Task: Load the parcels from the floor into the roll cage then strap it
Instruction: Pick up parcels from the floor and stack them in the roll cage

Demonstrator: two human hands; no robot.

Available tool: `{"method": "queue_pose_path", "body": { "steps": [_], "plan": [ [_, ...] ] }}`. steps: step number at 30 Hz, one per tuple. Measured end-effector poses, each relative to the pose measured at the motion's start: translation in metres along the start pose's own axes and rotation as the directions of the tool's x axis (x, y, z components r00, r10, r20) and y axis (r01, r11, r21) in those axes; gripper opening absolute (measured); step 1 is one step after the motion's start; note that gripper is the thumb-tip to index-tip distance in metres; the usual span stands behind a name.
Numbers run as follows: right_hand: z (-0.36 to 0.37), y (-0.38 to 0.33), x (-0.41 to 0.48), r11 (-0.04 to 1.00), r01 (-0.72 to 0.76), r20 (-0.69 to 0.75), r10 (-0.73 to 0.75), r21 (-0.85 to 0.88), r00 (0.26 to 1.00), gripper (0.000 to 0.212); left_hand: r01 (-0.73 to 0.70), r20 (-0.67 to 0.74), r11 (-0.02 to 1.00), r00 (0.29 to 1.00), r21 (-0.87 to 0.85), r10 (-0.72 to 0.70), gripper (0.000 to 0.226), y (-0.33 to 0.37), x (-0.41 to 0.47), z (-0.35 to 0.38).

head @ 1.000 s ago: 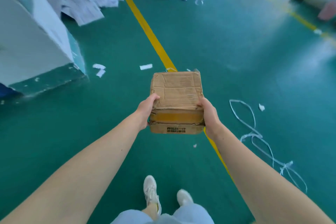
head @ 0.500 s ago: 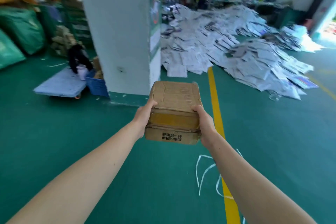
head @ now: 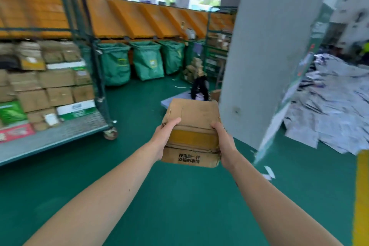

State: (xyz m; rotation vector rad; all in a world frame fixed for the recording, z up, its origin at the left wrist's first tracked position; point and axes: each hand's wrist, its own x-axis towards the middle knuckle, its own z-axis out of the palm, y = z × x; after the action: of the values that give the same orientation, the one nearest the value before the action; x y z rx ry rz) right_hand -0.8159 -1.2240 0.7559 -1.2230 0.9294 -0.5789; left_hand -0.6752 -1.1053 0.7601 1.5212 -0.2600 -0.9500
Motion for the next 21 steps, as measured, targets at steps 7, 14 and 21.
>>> {"method": "queue_pose_path", "body": {
  "steps": [7, 14, 21],
  "plan": [
    [0.194, -0.014, 0.039, 1.000, 0.011, 0.246, -0.012, 0.005, 0.969, 0.035, -0.053, -0.246, 0.996, 0.969, -0.071, 0.034, 0.084, 0.053, 0.031, -0.176],
    [0.353, -0.019, 0.062, 1.000, 0.007, 0.397, -0.006, -0.002, 0.918, 0.044, -0.131, -0.418, 0.985, 0.906, -0.112, 0.073, 0.094, 0.090, 0.061, -0.320],
    [0.463, -0.018, 0.098, 0.998, -0.009, 0.481, 0.039, -0.063, 0.876, 0.041, -0.141, -0.468, 0.978, 0.882, -0.156, 0.053, 0.108, 0.107, 0.098, -0.417]
  ]
}}
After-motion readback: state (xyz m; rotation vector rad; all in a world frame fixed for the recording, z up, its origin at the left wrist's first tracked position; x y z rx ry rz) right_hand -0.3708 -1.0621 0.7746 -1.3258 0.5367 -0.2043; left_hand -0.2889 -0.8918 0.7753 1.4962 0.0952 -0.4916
